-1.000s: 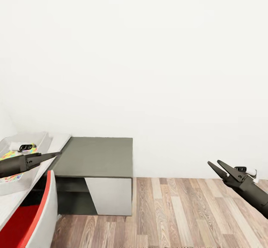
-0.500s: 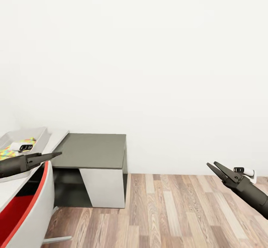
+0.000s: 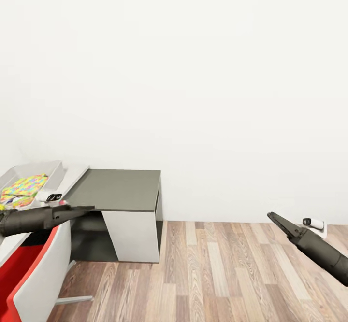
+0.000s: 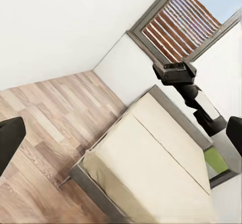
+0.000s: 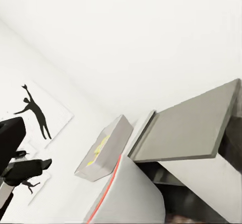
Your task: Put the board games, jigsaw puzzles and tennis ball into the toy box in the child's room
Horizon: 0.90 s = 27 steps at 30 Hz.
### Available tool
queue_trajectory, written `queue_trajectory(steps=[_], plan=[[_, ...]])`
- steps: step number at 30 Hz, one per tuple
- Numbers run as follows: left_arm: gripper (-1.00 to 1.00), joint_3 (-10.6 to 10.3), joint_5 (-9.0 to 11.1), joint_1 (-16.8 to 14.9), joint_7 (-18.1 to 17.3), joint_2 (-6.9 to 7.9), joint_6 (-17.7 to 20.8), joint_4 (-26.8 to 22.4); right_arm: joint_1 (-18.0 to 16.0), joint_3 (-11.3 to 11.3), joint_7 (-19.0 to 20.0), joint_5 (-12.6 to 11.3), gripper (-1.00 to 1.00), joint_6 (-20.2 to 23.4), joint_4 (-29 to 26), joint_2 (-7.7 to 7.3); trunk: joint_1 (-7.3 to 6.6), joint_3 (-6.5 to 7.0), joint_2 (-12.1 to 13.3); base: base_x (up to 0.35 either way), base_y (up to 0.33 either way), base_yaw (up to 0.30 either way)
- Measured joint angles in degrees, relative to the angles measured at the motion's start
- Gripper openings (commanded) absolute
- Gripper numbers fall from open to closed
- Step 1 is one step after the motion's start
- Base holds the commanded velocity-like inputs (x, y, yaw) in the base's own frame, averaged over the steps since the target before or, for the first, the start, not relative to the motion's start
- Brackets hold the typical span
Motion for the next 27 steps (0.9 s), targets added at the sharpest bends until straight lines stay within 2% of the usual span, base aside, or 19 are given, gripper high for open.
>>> queue_trajectory(steps=[1,3,5,7,8,10,11,14,16,17,21,24,27], plan=[[1.0,-0.8,-0.2,0.0,0.0,-0.05,0.0,0.0,0.0,0.1,-0.6,1.0,1.0,-0.3,0.0,0.04,0.0,0.0,0.0,-0.004,-0.009,0.0],[1.0,-2.8,-0.9,-0.1,2.5,-0.87,0.1,0.1,0.0,0.2,-3.2,3.5,1.0,-0.8,0.3,0.4,0.0,0.0,0.0,-0.003,-0.006,0.0],[1.0,-4.0,-1.4,-0.3,6.7,-2.56,0.2,0.4,-0.1,0.4,-6.6,5.4,1.0,-1.1,0.6,1.43,0.0,0.0,0.0,-0.002,-0.003,0.0],[1.0,-4.7,-1.8,-0.5,13.8,-5.29,0.4,1.3,-0.1,0.8,-12.1,6.7,1.0,-1.2,1.0,3.46,0.0,0.0,0.0,-0.001,-0.001,0.0],[1.0,-4.8,-1.9,-0.6,15.9,-5.96,0.4,1.6,-0.2,1.0,-13.6,6.9,1.0,-1.2,1.1,4.02,0.0,0.0,0.0,0.0,0.0,0.0],[1.0,-5.1,-2.0,-0.7,23.9,-8.24,0.7,2.8,-0.2,2.0,-19.7,7.4,1.0,-1.3,1.4,5.75,0.0,0.0,0.0,0.0,0.0,0.0],[1.0,-5.3,-2.1,-0.7,29.7,-9.9,0.7,4.3,-0.4,3.6,-24.1,7.7,1.0,-1.4,2.0,6.54,0.0,-0.01,0.0,0.0,0.0,0.0],[1.0,-5.5,-2.0,-0.8,36.8,-12.27,0.7,7.2,-0.9,6.8,-29.1,8.9,1.0,-2.4,3.9,7.03,0.0,0.0,0.0,0.0,0.0,0.0],[1.0,-5.6,-2.1,-0.8,42.7,-13.81,0.5,10.5,-2.4,9.6,-32.5,10.9,1.0,-3.7,6.0,7.27,0.0,0.0,0.0,0.0,0.0,0.0],[1.0,-5.6,-2.1,-0.8,45.1,-14.25,0.5,11.8,-3.0,10.7,-33.8,11.9,1.0,-4.2,7.2,7.4,0.0,0.0,0.0,0.0,0.0,0.0],[1.0,-6.4,-2.0,-0.8,51.0,-15.16,0.5,15.0,-3.8,13.4,-36.1,14.3,1.0,-4.8,13.1,8.12,0.0,0.0,0.0,-0.039,0.0,0.0],[1.0,-8.5,-2.0,-0.6,55.3,-15.81,0.4,19.7,-4.0,15.2,-36.8,15.1,1.0,-5.8,18.7,8.86,0.02,-0.01,0.0,-0.142,0.0,0.0],[1.0,-11.0,-2.4,-0.4,59.9,-16.72,-1.8,27.9,-3.6,17.6,-37.0,16.5,1.0,-7.2,23.7,9.31,0.02,-0.02,0.0,-0.154,0.0,0.0]])
